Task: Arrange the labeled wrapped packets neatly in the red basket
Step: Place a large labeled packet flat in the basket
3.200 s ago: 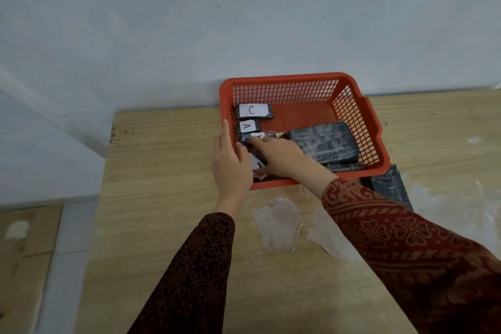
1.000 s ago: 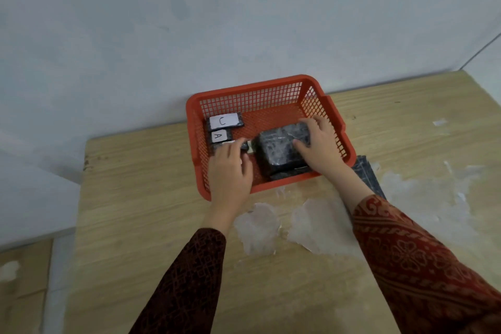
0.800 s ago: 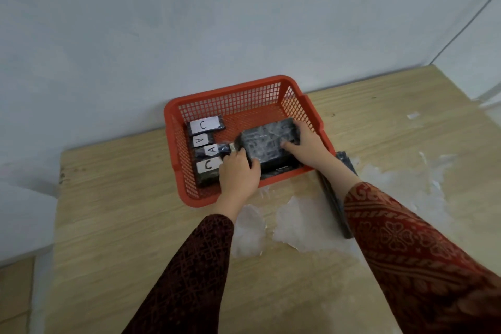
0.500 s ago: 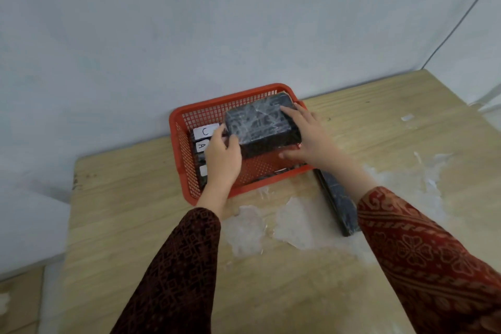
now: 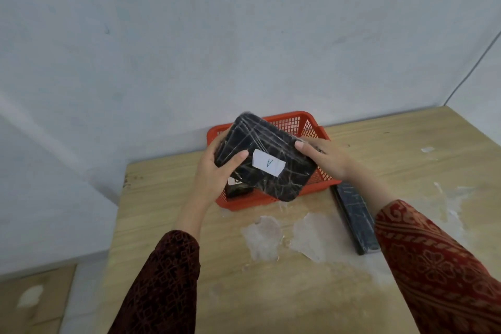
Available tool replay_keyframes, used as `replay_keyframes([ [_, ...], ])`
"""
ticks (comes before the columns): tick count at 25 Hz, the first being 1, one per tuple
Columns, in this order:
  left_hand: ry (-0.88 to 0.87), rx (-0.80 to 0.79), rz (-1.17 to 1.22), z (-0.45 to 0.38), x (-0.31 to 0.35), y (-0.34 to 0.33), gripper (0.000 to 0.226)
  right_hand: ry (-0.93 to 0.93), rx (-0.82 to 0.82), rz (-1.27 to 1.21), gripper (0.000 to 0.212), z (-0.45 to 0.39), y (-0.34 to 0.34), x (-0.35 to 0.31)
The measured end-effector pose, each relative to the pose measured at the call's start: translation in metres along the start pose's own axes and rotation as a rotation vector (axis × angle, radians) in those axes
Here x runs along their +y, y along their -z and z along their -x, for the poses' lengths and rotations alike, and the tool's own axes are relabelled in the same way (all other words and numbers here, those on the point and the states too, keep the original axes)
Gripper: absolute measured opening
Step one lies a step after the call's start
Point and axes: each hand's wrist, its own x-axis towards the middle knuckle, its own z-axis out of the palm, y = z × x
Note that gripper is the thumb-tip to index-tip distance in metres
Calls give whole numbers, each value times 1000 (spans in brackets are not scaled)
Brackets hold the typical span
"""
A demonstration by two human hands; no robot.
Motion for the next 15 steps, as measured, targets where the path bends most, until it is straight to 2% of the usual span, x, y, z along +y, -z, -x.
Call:
replay_keyframes([
  [3, 96, 46, 49, 6, 1, 6, 48, -3, -89, -71, 38, -1, -8, -4],
  [4, 114, 8, -3, 7, 2, 9, 53, 8, -109, -79, 38, -1, -9, -7],
  [7, 147, -246, -207, 6, 8, 8, 63, 43, -188, -96, 59, -2, -15, -22],
  [9, 129, -260, -301, 3, 10, 3, 64, 65, -213, -44, 55, -4, -20, -25],
  [10, 122, -189, -278, 2, 7, 0, 60, 69, -186, -40, 47, -4, -22, -23],
  [12, 136, -35, -150, 4, -5, -4, 35, 36, -38, -154, 38, -2, -23, -15],
  [15, 218, -17, -51, 12, -32, -14, 14, -144, 255, -491, 40, 2, -25, 4],
])
